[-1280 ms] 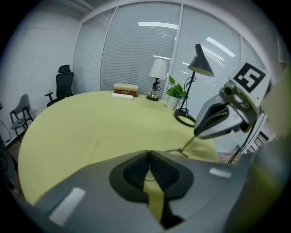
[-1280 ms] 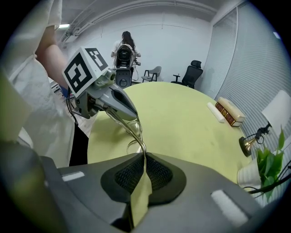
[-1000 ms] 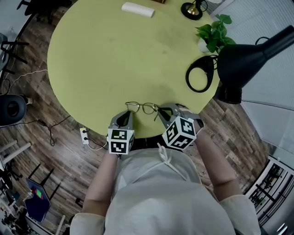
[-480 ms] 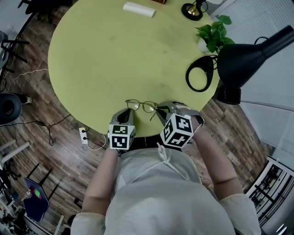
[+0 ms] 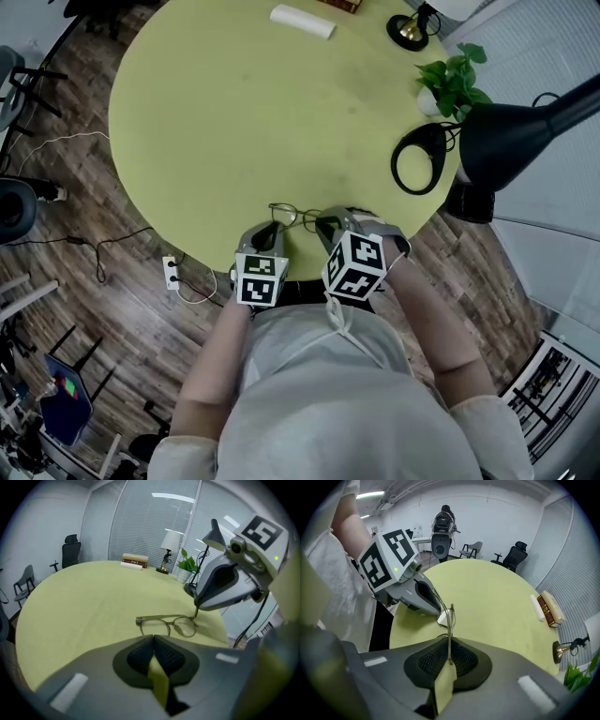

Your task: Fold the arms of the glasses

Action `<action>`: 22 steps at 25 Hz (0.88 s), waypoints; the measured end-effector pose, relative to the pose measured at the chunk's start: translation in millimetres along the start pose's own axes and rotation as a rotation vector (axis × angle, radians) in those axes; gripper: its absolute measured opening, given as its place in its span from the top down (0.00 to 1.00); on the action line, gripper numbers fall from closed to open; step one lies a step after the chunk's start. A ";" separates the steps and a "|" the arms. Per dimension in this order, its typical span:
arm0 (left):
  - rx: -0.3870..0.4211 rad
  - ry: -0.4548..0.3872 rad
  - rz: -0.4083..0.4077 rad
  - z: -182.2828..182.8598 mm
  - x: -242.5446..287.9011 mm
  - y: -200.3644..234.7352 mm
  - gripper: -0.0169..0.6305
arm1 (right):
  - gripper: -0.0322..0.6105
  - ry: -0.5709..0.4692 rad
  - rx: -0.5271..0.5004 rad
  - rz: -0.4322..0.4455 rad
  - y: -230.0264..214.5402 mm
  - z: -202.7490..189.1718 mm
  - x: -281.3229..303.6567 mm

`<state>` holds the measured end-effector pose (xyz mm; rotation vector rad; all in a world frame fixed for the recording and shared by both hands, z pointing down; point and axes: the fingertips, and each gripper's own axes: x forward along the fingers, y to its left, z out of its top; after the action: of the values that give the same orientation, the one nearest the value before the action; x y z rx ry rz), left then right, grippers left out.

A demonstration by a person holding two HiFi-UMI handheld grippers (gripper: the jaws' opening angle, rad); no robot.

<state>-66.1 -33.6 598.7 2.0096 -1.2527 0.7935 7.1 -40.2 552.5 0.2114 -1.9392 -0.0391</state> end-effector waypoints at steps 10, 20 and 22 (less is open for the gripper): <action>0.035 -0.009 0.016 -0.5 -0.2 0.8 0.96 | 0.92 0.031 0.008 0.012 -4.9 7.5 20.0; 0.036 -0.004 0.012 -1.6 -0.2 2.9 0.96 | 0.92 0.062 0.001 0.006 -6.2 12.1 38.0; 0.041 -0.005 0.011 -1.1 0.3 2.2 0.96 | 0.92 0.069 -0.005 0.003 -7.4 11.2 39.4</action>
<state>-68.2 -33.7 600.1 2.0398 -1.2606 0.8263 -16.3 -54.8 583.6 0.2037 -1.8702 -0.0343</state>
